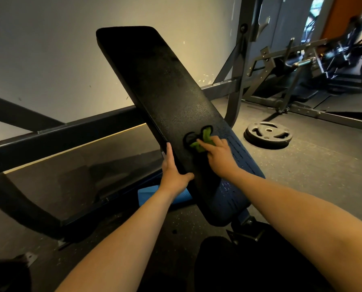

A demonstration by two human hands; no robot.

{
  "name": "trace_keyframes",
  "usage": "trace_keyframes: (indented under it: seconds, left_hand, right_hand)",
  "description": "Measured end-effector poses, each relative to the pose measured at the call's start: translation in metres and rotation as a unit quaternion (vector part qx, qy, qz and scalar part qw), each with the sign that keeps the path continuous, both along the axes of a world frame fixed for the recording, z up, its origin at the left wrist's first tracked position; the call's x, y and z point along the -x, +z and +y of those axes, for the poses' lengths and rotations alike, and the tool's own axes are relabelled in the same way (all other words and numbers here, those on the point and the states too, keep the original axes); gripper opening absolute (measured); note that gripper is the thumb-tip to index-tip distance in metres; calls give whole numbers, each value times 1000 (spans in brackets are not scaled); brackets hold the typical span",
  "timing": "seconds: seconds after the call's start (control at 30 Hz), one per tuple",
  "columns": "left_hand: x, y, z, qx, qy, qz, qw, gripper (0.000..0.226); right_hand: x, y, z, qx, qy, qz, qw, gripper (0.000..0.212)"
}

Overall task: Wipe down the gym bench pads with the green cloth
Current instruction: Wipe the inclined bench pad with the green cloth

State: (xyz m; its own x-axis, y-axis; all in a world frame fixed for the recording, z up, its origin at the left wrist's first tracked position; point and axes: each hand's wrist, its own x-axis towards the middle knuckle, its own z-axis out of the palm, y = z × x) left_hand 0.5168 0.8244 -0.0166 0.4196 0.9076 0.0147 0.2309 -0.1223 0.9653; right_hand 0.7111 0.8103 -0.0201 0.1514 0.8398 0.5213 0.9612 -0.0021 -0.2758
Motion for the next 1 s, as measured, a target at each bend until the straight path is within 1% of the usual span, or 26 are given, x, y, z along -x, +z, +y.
trace_keyframes:
  seconds: [0.07, 0.13, 0.17, 0.23, 0.3, 0.4, 0.43, 0.5, 0.57, 0.63, 0.73, 0.83, 0.87, 0.93, 1.0]
  left_hand:
    - [-3, 5, -2, 13, 2, 20, 1000, 119]
    - [-5, 8, -4, 17, 1, 32, 999, 117]
    - [-6, 10, -5, 17, 0, 37, 999, 116]
    - [-6, 12, -5, 21, 9, 42, 999, 114]
    - [-8, 10, -5, 4, 33, 53, 998, 110]
    - [-16, 8, -3, -66, 88, 73, 991, 94]
    - [-19, 9, -1, -90, 101, 91, 987, 90]
    - [-26, 14, 8, -133, 112, 167, 970, 88]
    - [-31, 20, 14, -168, 107, 262, 944, 94]
    - [-37, 23, 17, -192, 103, 327, 919, 98]
    - [-42, 27, 17, -196, 97, 374, 901, 97]
    - [-48, 36, 19, -250, 72, 434, 863, 91]
    - [-50, 40, 20, -254, 59, 449, 854, 89]
    - [-52, 47, 23, -246, 35, 466, 849, 86]
    - [-52, 51, 27, -252, 24, 473, 844, 81]
  right_hand:
    - [-25, 2, 0, 54, -66, 2, 996, 59]
    - [-34, 4, 2, 87, -124, 55, 987, 61]
    - [-31, 5, 4, 86, -140, 85, 983, 61]
    - [-14, 5, 8, 62, -132, 133, 980, 60]
    - [10, 7, 9, 29, -67, 138, 988, 56]
    - [38, 15, 12, 11, 102, 117, 988, 45]
    - [38, 16, 16, 14, 145, 98, 984, 43]
    - [27, 15, 25, 25, 184, 60, 981, 42]
    - [8, 13, 31, 36, 172, 53, 983, 45]
    - [-12, 14, 35, 26, 141, 71, 987, 48]
    - [-35, 17, 34, 19, 46, 140, 989, 53]
    - [-55, 18, 30, 34, -29, 180, 983, 56]
    - [-59, 18, 28, 37, -44, 189, 980, 56]
    - [-54, 21, 26, 36, -59, 217, 974, 52]
    - [-36, 25, 23, 25, -25, 202, 979, 46]
